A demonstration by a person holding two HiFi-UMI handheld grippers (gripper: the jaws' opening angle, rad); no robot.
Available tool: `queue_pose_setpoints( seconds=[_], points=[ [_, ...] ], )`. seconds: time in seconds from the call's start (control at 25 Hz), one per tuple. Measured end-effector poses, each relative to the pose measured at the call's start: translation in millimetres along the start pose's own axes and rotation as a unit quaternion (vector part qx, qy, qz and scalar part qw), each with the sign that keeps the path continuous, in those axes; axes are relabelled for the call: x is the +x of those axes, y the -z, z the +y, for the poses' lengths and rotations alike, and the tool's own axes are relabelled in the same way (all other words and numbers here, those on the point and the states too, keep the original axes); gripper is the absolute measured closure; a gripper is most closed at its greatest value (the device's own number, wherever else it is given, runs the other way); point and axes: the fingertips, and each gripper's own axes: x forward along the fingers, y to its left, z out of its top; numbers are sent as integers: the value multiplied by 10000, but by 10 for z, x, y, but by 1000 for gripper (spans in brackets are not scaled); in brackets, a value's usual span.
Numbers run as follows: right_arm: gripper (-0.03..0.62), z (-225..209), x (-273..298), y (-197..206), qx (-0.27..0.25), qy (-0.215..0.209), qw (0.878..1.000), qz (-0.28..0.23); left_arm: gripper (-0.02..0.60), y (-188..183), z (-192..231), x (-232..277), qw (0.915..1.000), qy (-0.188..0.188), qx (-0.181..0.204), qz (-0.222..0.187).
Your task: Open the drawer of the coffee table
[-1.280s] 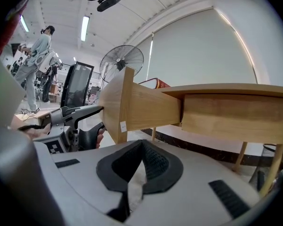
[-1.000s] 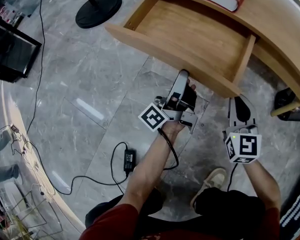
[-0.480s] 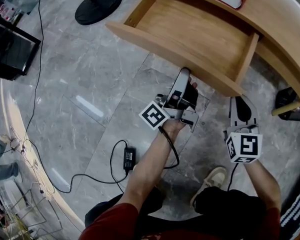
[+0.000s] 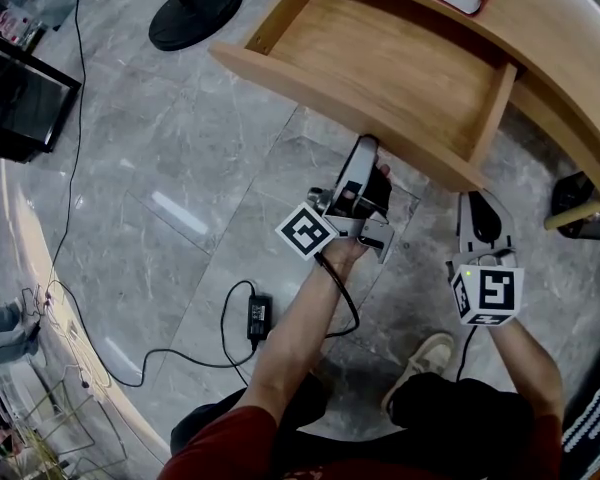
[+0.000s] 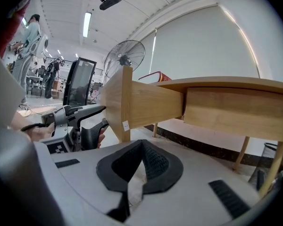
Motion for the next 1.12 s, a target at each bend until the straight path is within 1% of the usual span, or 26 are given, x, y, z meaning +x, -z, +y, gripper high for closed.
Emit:
queue_pose_setpoints(
  seconds=[0.08,0.2,0.24,0.28,0.32,0.36,0.4,0.48,0.56,0.6,0.64,0.68,0.72,0.8,0.84,0.92,0.96,1.0,1.04,1.08,1.12],
  points=[
    [599,-11,0,6,3,7,10000,11,362,-2,45,-20,9999,-101,125,50],
    [599,-24,-7,24,-1,20,10000,35,362,25,182,-101,9990,-384,200,112],
    [599,-25,-7,31,-3,19,10000,42,362,40,233,-137,9982,-496,290,167],
    [599,-26,-7,38,-3,20,10000,48,362,58,281,-171,9968,-610,457,259],
    [599,-30,-6,44,1,23,10000,54,362,81,322,-198,9940,-724,713,396],
    [599,-34,-6,48,7,27,10000,59,362,106,356,-218,9894,-833,1042,568],
    [599,-37,-5,52,14,31,10000,62,362,134,383,-234,9829,-931,1399,752],
    [599,-41,-1,60,21,34,10000,66,362,190,423,-254,9658,-1094,2084,1090],
    [599,-41,0,68,22,39,10000,73,362,245,439,-258,9446,-1223,2714,1381],
    [599,-40,-1,70,23,43,10000,76,362,276,443,-258,9320,-1264,3030,1537],
    [599,-39,-1,72,24,45,10000,80,362,309,446,-257,9176,-1291,3353,1701],
    [599,-40,-1,75,24,46,10000,84,362,344,449,-257,9013,-1306,3686,1865],
    [599,-40,0,79,28,44,9999,88,362,383,449,-256,8832,-1305,4025,2023],
    [599,-45,1,88,36,44,9999,94,362,460,435,-256,8435,-1274,4696,2277],
    [599,-49,0,91,40,48,9999,98,362,489,417,-255,8223,-1257,5032,2342],
    [599,-55,-1,89,48,64,9999,99,362,526,366,-251,7799,-1228,5672,2346],
    [599,-56,-1,85,52,69,9999,95,362,542,346,-254,7620,-1211,5920,2328],
    [599,-54,0,82,53,70,9999,91,362,560,336,-263,7493,-1187,6087,2324],
    [599,-51,1,80,53,69,9999,88,362,580,330,-274,7425,-1159,6173,2328],
    [599,-47,2,79,50,67,9999,88,362,600,326,-283,7401,-1128,6204,2339],
    [599,-45,2,80,43,65,9999,88,362,618,324,-289,7394,-1100,6211,2355]
  ],
)
